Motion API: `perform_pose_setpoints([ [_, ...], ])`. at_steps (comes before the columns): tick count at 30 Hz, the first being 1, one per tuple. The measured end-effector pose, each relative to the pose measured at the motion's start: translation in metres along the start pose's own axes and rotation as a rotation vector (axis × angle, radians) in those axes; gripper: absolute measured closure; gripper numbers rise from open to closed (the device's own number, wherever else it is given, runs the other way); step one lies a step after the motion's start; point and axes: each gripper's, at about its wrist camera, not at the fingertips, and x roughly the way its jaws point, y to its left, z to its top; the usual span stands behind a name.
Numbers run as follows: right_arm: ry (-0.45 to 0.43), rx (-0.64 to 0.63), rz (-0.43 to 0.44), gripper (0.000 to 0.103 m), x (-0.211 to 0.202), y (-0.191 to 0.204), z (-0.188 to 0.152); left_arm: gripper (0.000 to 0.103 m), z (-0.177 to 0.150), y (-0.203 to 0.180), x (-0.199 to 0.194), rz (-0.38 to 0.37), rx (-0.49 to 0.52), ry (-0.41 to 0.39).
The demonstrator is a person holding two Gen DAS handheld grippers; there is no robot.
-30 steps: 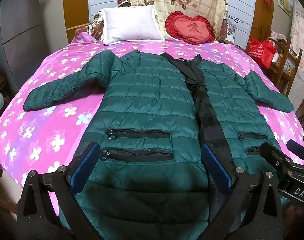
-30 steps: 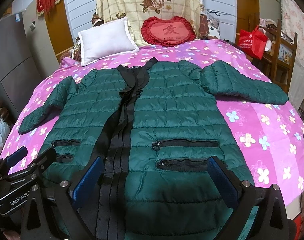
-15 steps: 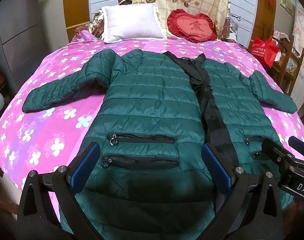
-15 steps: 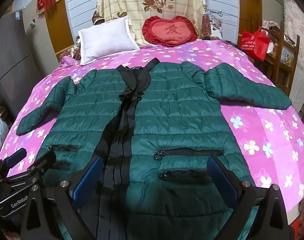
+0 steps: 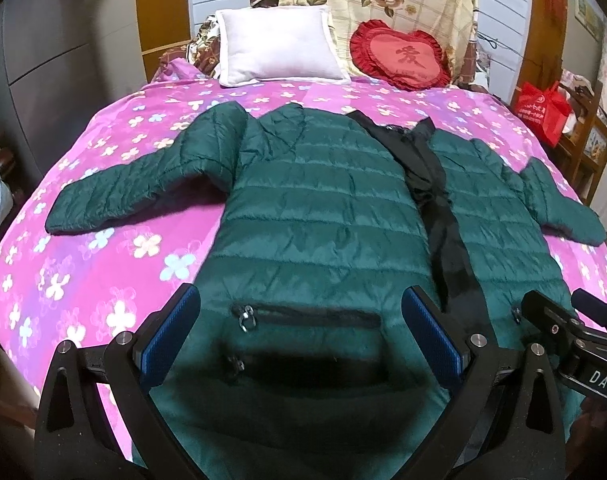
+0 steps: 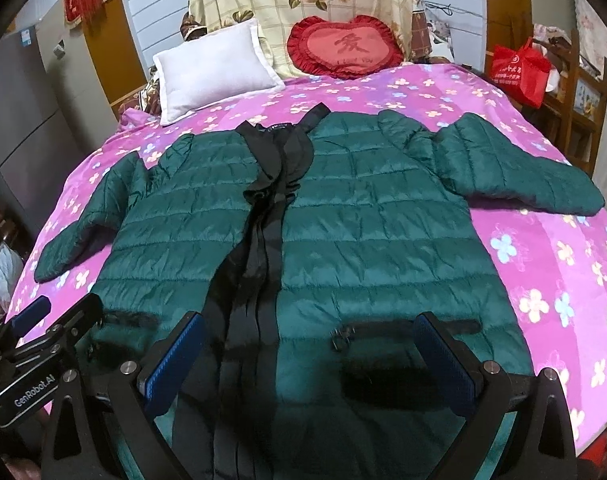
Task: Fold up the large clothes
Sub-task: 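Move the left gripper to the jacket sleeve cuff and grasp it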
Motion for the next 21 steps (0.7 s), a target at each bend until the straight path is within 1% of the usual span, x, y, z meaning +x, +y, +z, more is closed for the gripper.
perform_pose_setpoints([
  [5,0.004,-0.008,-0.006,0.0,0.015,0.007,0.016,0.002,0.012,0.011,0.01,0.003,-0.023,0.007],
  [15,0.009,-0.044,-0.005,0.0,0.048,0.031,0.043,0.002,0.039,0.039,0.035,0.049,-0.063,0.009],
  [21,0.006,-0.053,0.004,0.0,0.065,0.044,0.057,0.002,0.051,0.057,0.052,0.064,-0.099,0.031],
])
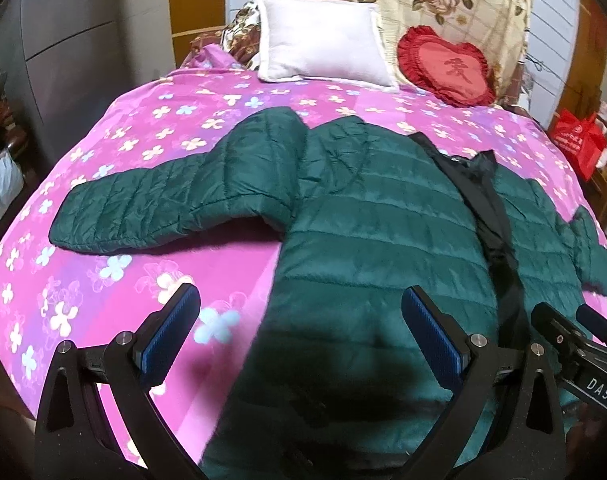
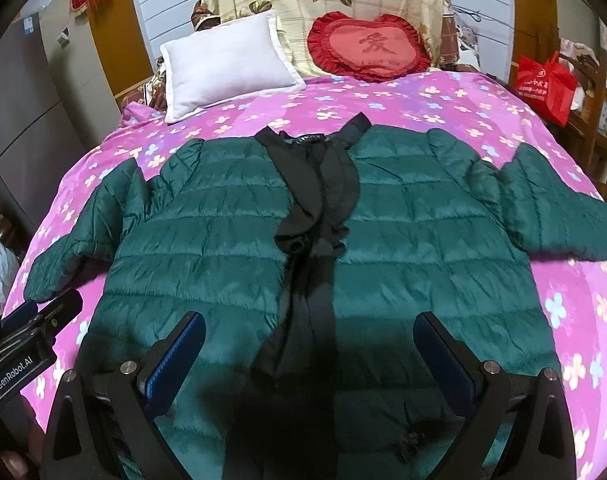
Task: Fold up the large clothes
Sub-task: 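Move the left gripper to the jacket sleeve cuff and grasp it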
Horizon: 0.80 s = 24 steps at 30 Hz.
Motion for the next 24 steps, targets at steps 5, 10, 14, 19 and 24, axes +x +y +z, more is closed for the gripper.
perform_pose_setpoints([
  [5,0.003,-0.003,-0.004,0.0,0.017,0.006,0.009,0.002,0.01,0.017,0.012,0.012,-0.04,0.012],
  [10,0.02,-0.001,0.002,0.0,0.031,0.008,0.015,0.002,0.02,0.039,0.02,0.033,-0.088,0.012],
  [14,0.013,-0.019,0.005,0.0,0.036,0.014,0.019,0.002,0.028,0.067,0.025,0.051,-0.13,0.018],
  [19,0.016,-0.056,0.004,0.0,0.043,0.023,0.024,0.002,0.038,0.135,0.035,0.057,-0.293,0.026],
  [24,0.029,-0.059,0.021,0.0,0.047,0.026,0.024,0.002,0.038,0.21,0.052,0.144,-0.472,0.028],
])
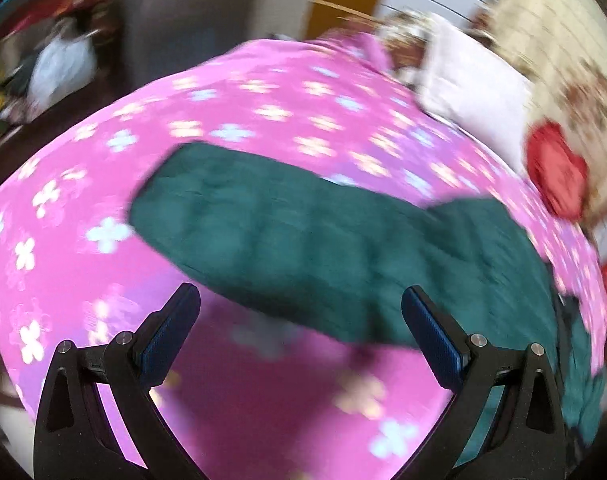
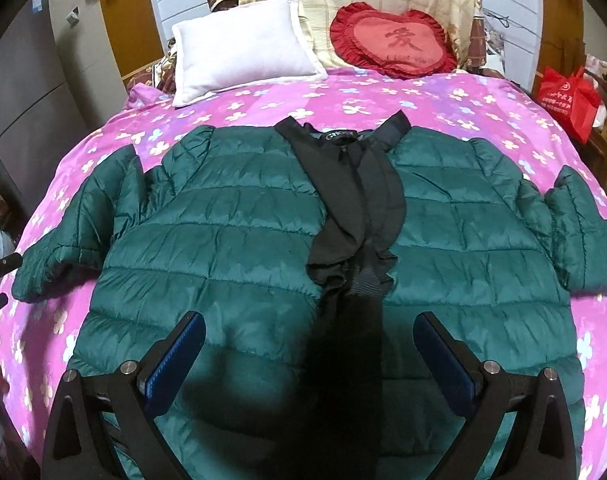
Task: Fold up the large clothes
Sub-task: 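Move the left gripper to the jacket sleeve cuff and grasp it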
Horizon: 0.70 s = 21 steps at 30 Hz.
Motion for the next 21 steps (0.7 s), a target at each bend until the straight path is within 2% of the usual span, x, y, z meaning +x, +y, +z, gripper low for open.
perform_pose_setpoints([
  [6,0.015,-0.034,0.003,0.0,0.003,0.007,-0.002,0.002,0.022,0.049,0.029,0.117,-0.09,-0.005],
  [11,0.017,-0.048,-0.007,0.0,0.005,0.01,0.0,0.002,0.033,0.058,0.046,0.166,-0.09,-0.008],
  [13,0.022,-0.051,-0.011,0.0,0.006,0.01,0.001,0.002,0.036,0.06,0.055,0.166,-0.098,0.009],
  [17,0.032,-0.069,-0.023,0.0,0.01,0.01,0.002,0.009,0.038,0.067,0.068,0.14,-0.133,0.043],
  [21,0.042,-0.064,-0.027,0.0,0.012,0.007,0.002,0.02,0.039,0.065,0.07,0.123,-0.12,0.011],
])
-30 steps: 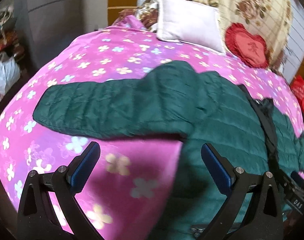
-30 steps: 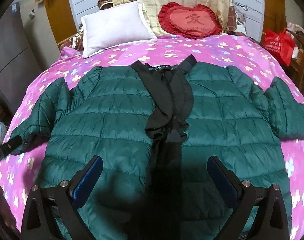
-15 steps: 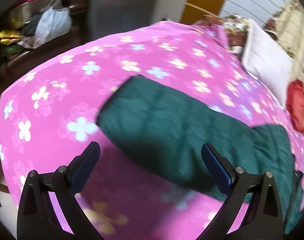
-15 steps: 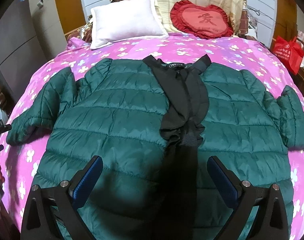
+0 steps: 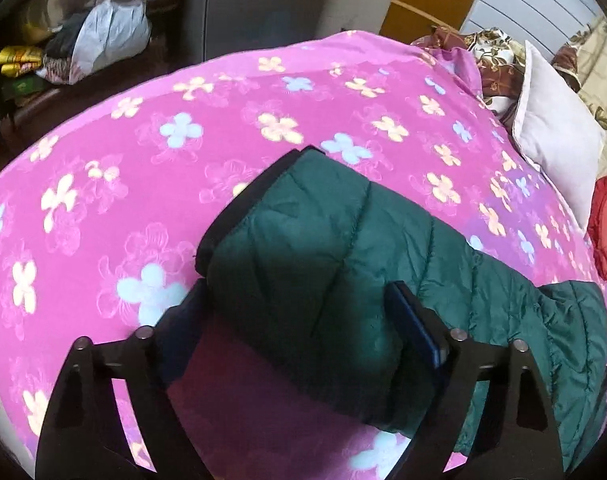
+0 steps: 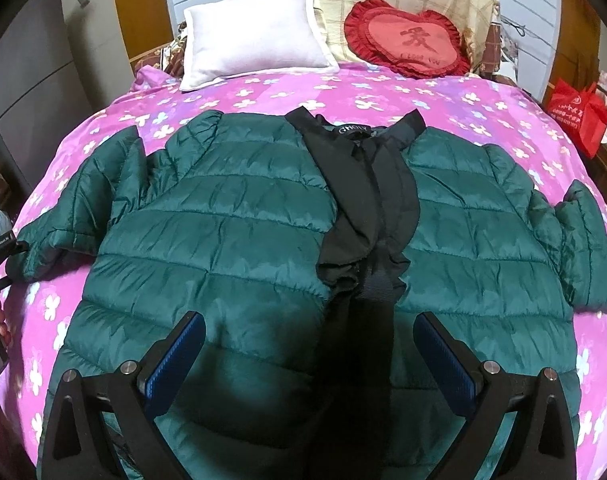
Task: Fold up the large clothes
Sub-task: 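Move the left gripper to the jacket sleeve cuff and grasp it, then lift the sleeve with the left gripper, fold it across the jacket body, release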
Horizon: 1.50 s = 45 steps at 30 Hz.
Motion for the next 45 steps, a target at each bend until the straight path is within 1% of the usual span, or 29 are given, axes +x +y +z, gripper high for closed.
perform_pose_setpoints([
  [1,0.002,0.003,-0.001,0.0,0.001,-0.001,0.0,0.029,0.0,0.001,0.0,-0.003,-0.001,-0.011],
  [2,0.004,0.003,-0.003,0.0,0.001,-0.002,0.0,0.041,0.001,0.002,0.0,-0.005,-0.005,-0.021],
  [3,0.007,0.004,-0.005,0.0,0.002,-0.003,-0.001,0.048,0.002,0.004,0.0,-0.003,-0.019,-0.031],
  [4,0.009,0.004,-0.006,0.0,0.002,-0.004,-0.001,0.062,0.004,0.006,0.001,-0.005,-0.031,-0.032],
  [5,0.012,0.002,-0.008,0.0,0.003,-0.005,-0.001,0.07,0.005,0.009,0.001,-0.017,-0.045,-0.029],
  [6,0.014,0.0,-0.01,0.0,0.003,-0.006,-0.002,0.074,0.007,0.012,0.001,-0.047,-0.064,-0.021],
  [7,0.016,-0.002,-0.011,0.0,0.003,-0.007,-0.002,0.082,0.008,0.013,0.0,-0.069,-0.07,-0.017],
  [8,0.016,-0.004,-0.013,0.0,0.002,-0.008,-0.002,0.086,0.008,0.012,-0.002,-0.083,-0.069,-0.015],
  [11,0.015,-0.006,-0.019,0.0,0.0,-0.013,-0.002,0.088,0.008,0.005,-0.018,-0.11,-0.037,-0.051],
  [17,0.006,0.002,-0.026,0.0,-0.01,-0.023,-0.004,0.09,0.008,-0.011,-0.059,-0.251,-0.016,-0.092],
  [20,-0.001,0.006,-0.034,0.0,-0.015,-0.028,-0.005,0.09,0.004,-0.031,-0.085,-0.334,0.033,-0.104],
  [26,-0.012,0.039,-0.033,0.0,-0.025,-0.044,-0.007,0.09,-0.013,-0.076,-0.123,-0.431,0.122,-0.108],
  [33,-0.03,0.059,-0.049,0.0,-0.039,-0.064,-0.01,0.09,-0.056,-0.143,-0.165,-0.5,0.297,-0.097],
  [36,-0.034,0.068,-0.055,0.0,-0.042,-0.072,-0.012,0.09,-0.074,-0.169,-0.177,-0.532,0.354,-0.083],
  [41,-0.039,0.079,-0.063,0.0,-0.05,-0.086,-0.017,0.09,-0.108,-0.214,-0.191,-0.566,0.45,-0.056],
  [45,-0.046,0.092,-0.07,0.0,-0.056,-0.097,-0.02,0.09,-0.14,-0.247,-0.195,-0.588,0.524,-0.017],
])
